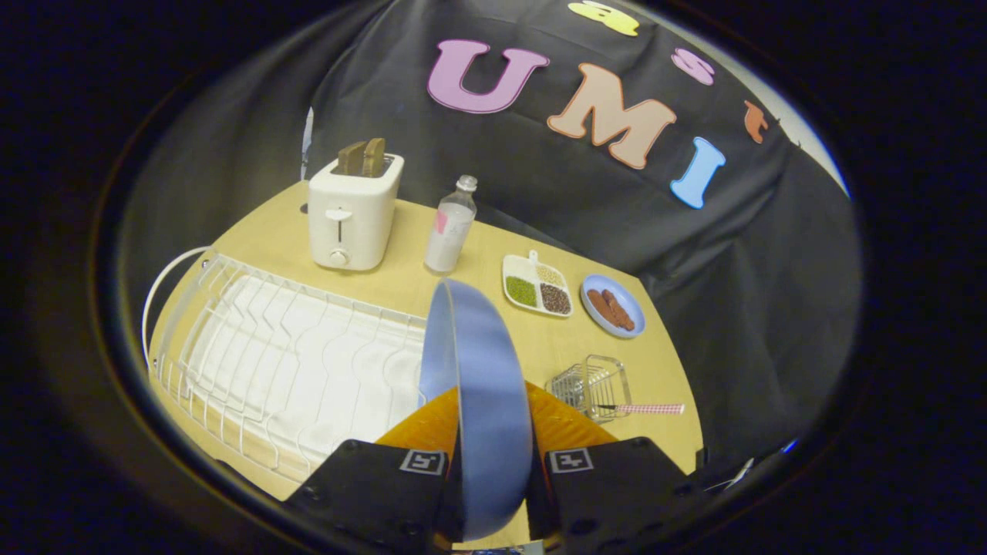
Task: Take the plate from the dish rack, then take the spoon from the basket and place it into the plate.
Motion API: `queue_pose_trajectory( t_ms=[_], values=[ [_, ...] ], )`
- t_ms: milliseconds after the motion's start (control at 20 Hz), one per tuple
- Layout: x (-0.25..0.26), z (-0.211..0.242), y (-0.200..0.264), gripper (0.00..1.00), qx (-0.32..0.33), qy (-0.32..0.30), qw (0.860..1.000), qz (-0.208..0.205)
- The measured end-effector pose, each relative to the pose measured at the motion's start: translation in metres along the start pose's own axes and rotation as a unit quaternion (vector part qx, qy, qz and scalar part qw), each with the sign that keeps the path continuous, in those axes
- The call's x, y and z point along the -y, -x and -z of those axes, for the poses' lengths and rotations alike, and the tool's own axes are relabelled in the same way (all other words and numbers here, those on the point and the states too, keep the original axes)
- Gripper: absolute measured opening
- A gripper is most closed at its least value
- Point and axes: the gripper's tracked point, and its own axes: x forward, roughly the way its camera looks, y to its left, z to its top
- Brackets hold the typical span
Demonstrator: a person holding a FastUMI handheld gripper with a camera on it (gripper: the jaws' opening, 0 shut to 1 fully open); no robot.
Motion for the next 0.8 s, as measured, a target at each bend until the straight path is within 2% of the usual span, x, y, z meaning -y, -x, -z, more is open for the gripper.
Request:
queue_pose_trajectory(
  t_ms=[200, 450, 650, 800],
  values=[
    [0.009, -0.008, 0.009, 0.34, 0.01, 0.016, 1.0, 0.011],
    [0.038, -0.029, 0.033, 0.33, 0.038, -0.036, 0.999, -0.007],
    [0.069, -0.038, 0.055, 0.33, 0.062, -0.125, 0.989, -0.056],
    [0.079, -0.038, 0.076, 0.33, 0.077, -0.218, 0.963, -0.137]
  ],
)
